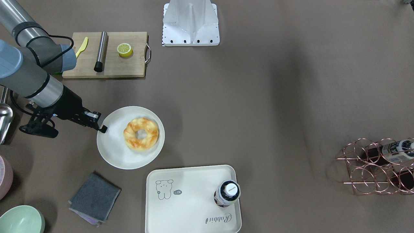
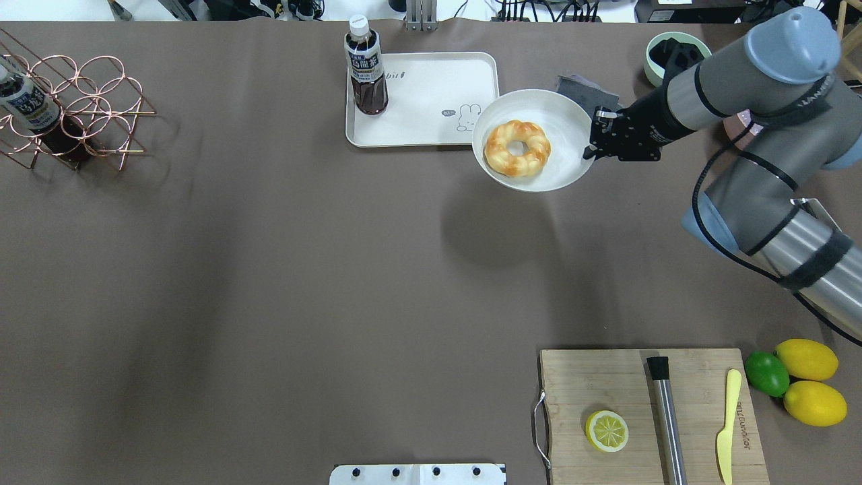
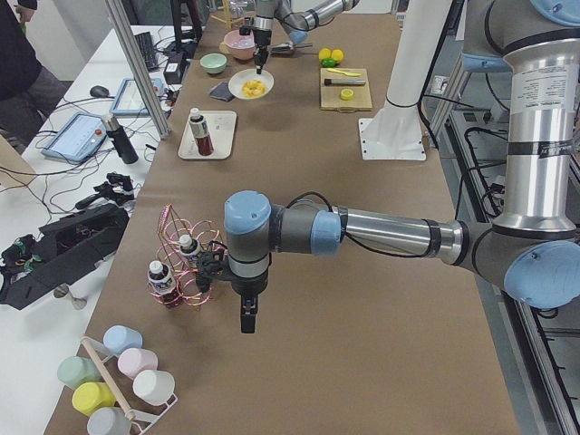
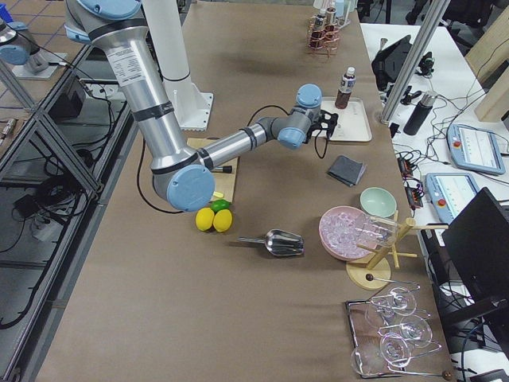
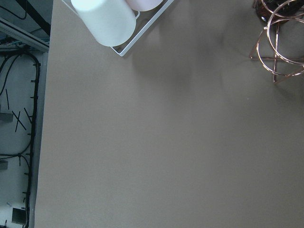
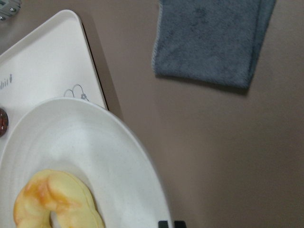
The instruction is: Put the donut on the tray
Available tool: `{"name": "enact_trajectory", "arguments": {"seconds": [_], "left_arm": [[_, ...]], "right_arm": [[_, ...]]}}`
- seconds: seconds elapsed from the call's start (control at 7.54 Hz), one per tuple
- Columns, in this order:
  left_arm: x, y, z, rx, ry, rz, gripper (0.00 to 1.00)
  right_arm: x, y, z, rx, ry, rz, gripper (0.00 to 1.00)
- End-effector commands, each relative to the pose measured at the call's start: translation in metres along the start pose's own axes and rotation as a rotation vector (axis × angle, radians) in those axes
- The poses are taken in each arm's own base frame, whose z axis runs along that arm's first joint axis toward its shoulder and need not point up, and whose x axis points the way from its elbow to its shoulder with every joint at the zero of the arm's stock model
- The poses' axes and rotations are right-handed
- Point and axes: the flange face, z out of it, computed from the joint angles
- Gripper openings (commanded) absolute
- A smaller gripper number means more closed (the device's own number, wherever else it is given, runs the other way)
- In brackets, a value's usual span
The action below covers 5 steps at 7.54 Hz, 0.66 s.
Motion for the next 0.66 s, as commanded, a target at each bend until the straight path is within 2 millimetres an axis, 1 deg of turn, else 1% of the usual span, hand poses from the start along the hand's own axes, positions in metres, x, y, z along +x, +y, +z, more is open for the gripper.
{"name": "enact_trajectory", "arguments": {"seconds": [0.0, 0.27, 0.4, 0.53], "left_arm": [[0.0, 0.0, -0.001, 0.001, 0.0, -0.001, 0.98], [0.001, -0.003, -0.002, 0.003, 0.002, -0.001, 0.98], [0.003, -0.004, -0.004, 0.008, 0.002, 0.0, 0.98], [0.006, -0.004, -0.001, 0.002, 0.002, 0.007, 0.98]], "right_arm": [[-0.065, -0.047, 0.038, 0.057, 0.02, 0.022, 0.0], [-0.108, -0.072, 0.059, 0.094, 0.038, 0.028, 0.0], [-0.119, -0.079, 0.076, 0.125, 0.049, 0.024, 0.0], [-0.111, -0.091, 0.103, 0.157, 0.065, 0.023, 0.0]]}}
